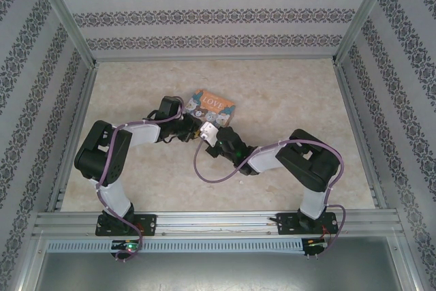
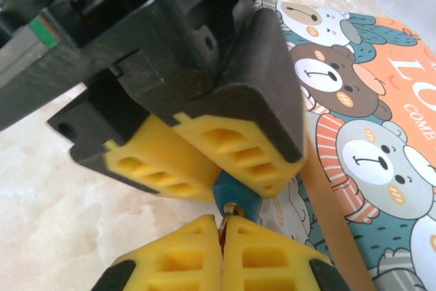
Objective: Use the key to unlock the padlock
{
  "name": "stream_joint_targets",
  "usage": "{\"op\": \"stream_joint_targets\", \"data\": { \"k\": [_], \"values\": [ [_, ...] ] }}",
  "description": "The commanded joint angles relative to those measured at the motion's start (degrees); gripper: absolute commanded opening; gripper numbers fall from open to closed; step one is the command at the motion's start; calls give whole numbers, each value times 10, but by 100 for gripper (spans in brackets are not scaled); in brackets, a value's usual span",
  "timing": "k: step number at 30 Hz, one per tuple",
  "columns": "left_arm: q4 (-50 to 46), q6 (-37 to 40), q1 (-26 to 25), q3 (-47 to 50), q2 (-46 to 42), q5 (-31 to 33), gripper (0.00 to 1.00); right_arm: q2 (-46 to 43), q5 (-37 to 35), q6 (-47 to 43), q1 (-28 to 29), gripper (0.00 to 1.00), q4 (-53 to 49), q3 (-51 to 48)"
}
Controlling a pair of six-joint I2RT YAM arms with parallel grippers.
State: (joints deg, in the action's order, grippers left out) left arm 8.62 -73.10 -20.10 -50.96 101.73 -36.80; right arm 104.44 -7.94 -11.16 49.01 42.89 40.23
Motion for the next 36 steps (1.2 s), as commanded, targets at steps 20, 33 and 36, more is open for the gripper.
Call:
{"op": "stream_joint_targets", "data": {
  "k": [20,33,36],
  "values": [
    [-167,271,25,-79,-167,141,60,-35,6,338,-58,0,220,-153],
    [-153,394,34,-101,-221,194,64,-18,17,515,-125,0,331,-219],
    [-147,405,40,-100,-231,208,66,-8,21,551,-135,0,339,-219]
  ]
}}
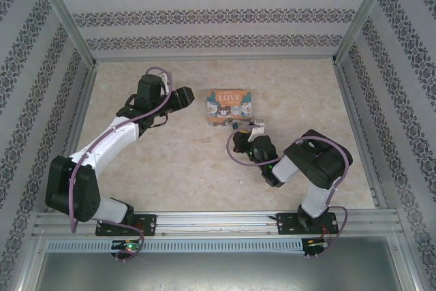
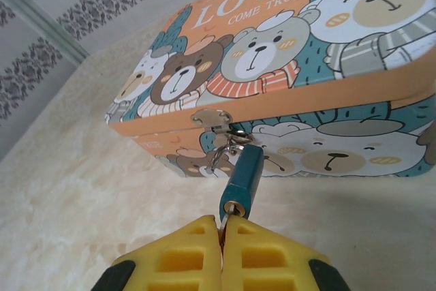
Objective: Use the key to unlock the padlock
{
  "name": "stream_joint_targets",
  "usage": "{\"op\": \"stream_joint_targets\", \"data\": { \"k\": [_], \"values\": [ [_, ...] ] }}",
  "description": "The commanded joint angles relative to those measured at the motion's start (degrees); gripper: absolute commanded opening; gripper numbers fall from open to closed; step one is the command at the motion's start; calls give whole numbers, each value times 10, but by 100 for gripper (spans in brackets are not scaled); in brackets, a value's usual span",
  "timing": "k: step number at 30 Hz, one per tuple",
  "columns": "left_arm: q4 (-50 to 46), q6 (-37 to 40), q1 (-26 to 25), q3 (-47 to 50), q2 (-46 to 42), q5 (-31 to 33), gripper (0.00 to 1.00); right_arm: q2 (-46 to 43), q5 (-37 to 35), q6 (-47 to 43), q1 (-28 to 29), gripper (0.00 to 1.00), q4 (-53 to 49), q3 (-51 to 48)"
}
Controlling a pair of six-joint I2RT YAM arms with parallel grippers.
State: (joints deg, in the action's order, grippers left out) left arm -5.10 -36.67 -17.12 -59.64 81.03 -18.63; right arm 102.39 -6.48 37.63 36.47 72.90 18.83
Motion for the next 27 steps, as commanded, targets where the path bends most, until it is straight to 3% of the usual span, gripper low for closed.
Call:
{"op": "stream_joint_targets", "data": {
  "k": [1,9,27],
  "values": [
    [-8,45,12,-13,-27,29,66,17,7,75,-12,0,44,-5],
    [-9,76,33,-8,-54,50,67,37,2,176,-24,0,63,5],
    [2,67,49,2,-65,49,68,78,20,374,-29,0,52,40]
  ]
}}
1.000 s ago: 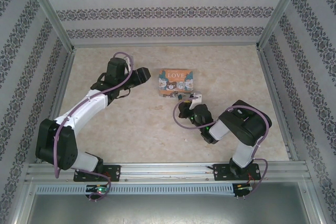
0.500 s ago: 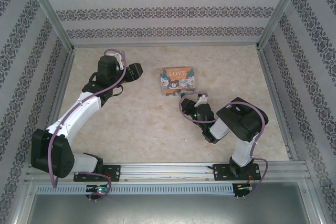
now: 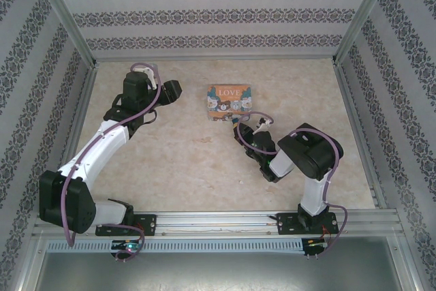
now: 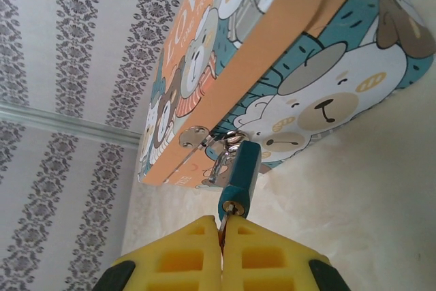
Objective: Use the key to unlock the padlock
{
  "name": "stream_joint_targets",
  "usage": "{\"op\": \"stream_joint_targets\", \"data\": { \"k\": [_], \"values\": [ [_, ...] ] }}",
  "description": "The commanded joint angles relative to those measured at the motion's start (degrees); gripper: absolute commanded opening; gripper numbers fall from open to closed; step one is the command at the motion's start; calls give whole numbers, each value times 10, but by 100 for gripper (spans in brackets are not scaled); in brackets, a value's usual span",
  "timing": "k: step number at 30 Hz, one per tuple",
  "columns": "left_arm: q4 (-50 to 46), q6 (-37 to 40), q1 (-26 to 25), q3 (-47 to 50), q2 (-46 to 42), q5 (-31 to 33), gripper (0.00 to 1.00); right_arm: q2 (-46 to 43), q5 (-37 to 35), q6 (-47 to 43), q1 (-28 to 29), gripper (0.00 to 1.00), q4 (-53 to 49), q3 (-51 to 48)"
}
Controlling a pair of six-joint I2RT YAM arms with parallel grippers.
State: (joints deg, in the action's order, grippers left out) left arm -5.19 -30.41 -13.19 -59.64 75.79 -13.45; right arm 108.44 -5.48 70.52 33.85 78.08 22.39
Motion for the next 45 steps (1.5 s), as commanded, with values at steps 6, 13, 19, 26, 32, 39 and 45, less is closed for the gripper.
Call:
{"op": "stream_joint_targets", "data": {
  "k": [6,13,19,26,32,39,45],
  "values": [
    [4,2,11,3,-13,-5,68,28,17,92,-3,0,1,8],
    [5,3,15,2,-13,-7,69,26,13,102,-3,9,-13,6],
    [0,11,18,2,-19,-5,72,8,2,88,-2,30,-32,0],
    [-13,30,23,-17,-15,-1,77,-49,-22,49,-3,50,-93,-13],
    [-13,41,25,-54,31,-47,83,-126,-28,-31,-9,69,-190,-7],
    [-47,45,25,-143,144,-135,84,-190,-3,-106,-34,98,-262,0],
    [-65,43,25,-210,245,-195,83,-263,18,-207,-54,98,-423,36]
  ]
}}
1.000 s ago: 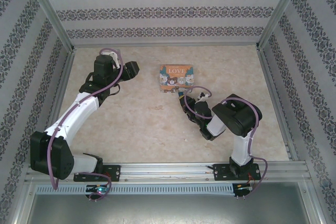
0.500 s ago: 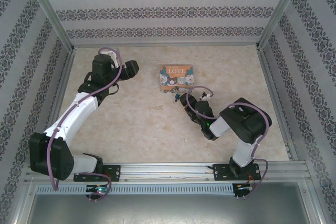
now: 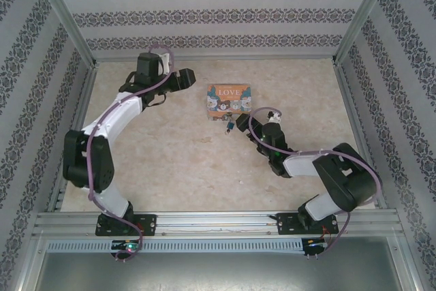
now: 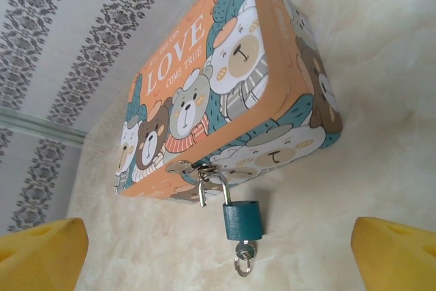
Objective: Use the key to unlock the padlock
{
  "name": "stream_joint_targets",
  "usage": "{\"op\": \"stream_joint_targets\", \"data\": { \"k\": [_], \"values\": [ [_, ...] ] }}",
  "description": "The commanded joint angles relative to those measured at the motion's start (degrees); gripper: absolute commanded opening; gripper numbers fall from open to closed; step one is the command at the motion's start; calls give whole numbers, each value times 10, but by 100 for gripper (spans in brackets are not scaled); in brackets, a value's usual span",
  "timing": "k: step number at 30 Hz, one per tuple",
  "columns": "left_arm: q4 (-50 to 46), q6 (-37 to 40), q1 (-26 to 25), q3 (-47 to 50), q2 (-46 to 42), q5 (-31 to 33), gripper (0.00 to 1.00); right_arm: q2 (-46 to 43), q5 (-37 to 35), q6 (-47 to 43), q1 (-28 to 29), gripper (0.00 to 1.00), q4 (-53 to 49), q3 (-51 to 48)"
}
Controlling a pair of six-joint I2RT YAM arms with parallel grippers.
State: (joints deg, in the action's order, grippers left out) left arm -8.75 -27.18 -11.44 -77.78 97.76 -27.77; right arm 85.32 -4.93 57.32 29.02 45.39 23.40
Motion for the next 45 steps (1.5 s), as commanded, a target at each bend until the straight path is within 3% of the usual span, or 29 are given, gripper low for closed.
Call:
{"op": "stream_joint_targets", "data": {
  "k": [1,6,20,31,45],
  "values": [
    [-30,8,7,-38,41,-60,83,-46,8,-95,-7,98,-135,37],
    [-25,-6,7,-79,108,-100,83,-107,-9,-159,-27,98,-265,70],
    [-29,-54,0,-209,263,-212,74,-156,21,-192,-124,98,-352,109],
    [-72,-56,-7,-258,333,-229,71,-17,102,-166,-142,98,-311,196],
    [-87,-60,-15,-254,354,-237,67,192,194,-147,-152,98,-289,352]
  ]
}}
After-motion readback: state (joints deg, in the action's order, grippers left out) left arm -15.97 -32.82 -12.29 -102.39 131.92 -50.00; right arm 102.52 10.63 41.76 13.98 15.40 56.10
